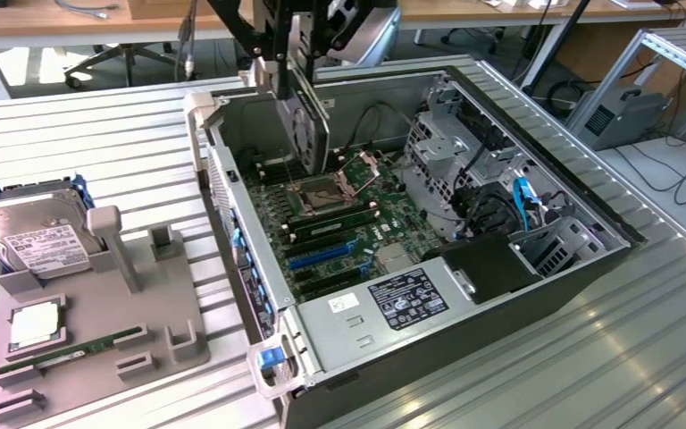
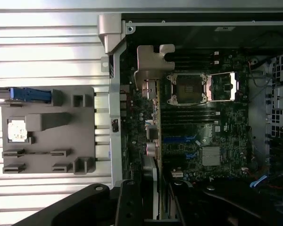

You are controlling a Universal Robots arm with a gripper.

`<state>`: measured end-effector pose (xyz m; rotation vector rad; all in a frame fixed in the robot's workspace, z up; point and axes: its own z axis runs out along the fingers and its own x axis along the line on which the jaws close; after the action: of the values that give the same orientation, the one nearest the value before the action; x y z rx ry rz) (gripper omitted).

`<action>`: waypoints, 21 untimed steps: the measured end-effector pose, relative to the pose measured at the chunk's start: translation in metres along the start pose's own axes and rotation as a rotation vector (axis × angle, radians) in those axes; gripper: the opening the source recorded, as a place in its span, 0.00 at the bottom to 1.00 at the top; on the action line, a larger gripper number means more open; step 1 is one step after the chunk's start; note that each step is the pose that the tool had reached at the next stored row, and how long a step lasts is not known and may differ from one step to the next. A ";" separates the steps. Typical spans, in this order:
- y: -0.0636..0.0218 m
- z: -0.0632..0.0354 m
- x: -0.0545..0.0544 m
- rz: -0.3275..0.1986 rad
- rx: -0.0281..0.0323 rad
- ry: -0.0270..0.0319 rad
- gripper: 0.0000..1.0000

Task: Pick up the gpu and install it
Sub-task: 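Pick up the gpu and move the gpu toward the slot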

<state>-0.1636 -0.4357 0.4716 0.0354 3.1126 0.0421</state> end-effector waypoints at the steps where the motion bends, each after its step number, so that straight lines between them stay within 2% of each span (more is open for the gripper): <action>1: -0.0004 0.0021 -0.005 0.000 0.0001 0.0000 0.27; 21: -0.0002 0.0347 -0.098 0.000 0.0000 0.0000 0.27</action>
<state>-0.0648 -0.4372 0.4397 0.0356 3.1126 0.0422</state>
